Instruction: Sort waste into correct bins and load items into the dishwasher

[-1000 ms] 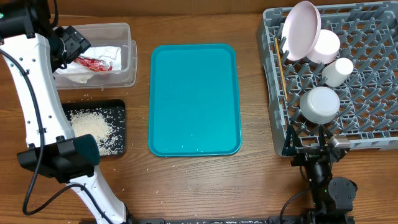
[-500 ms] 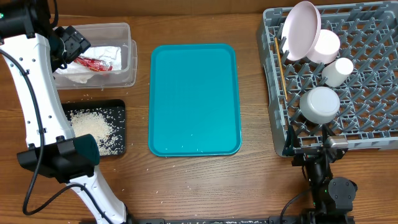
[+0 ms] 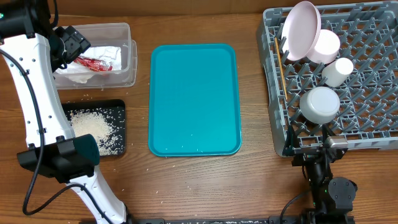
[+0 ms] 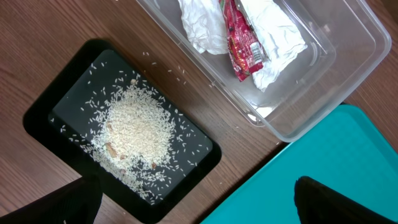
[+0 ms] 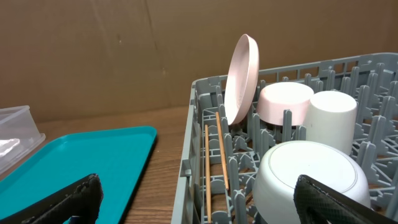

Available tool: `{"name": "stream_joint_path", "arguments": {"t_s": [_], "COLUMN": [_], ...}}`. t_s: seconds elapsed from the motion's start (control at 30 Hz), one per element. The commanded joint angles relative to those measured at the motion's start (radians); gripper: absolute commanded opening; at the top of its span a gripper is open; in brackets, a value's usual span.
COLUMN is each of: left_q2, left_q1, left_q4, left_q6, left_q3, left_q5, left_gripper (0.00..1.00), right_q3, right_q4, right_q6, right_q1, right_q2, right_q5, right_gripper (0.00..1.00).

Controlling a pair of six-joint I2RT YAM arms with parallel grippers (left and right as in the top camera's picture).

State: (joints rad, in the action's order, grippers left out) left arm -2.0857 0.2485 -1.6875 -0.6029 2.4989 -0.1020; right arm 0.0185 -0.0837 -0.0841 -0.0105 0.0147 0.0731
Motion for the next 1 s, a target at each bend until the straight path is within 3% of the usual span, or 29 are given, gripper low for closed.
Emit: {"name": "stream_joint_path", "arguments": {"t_s": [0.0,0.27,0.5,0.7,0.97], "left_q2": [0.011,0.011,0.014,0.069,0.34], "left_q1": [-0.007,-0.007,-0.007,-0.007,-0.007], "left_q4": [-0.002,-0.002,-0.002,0.0,0.225], "left_q6": [0.005,0.005,0.151,0.154,0.163], "left_q3": [-0.003,-0.003,-0.003,-0.026,-0.366], "left_q5": [-0.009,-0.011,0.006,0.017,0.016], "left_gripper": [1.0,1.0,1.0,1.0,1.0], "right_q3": [-0.01,-0.01,-0.01,-0.01,-0.01], "right_q4": [0.003,0.003,0.003,0.003,0.003], "right_q6": [0.006,0.006,0.006,0.006,0.006], "right_q1": [0.003,0.004,0.004,0.004,0.004], "right_q2": [-0.012,-0.012,-0.012,-0.012,-0.012], "right_q5": [-0.009,-0.009,-0.009,-0.009,-0.009], "right_gripper": [1.0,1.0,1.0,1.0,1.0]}}
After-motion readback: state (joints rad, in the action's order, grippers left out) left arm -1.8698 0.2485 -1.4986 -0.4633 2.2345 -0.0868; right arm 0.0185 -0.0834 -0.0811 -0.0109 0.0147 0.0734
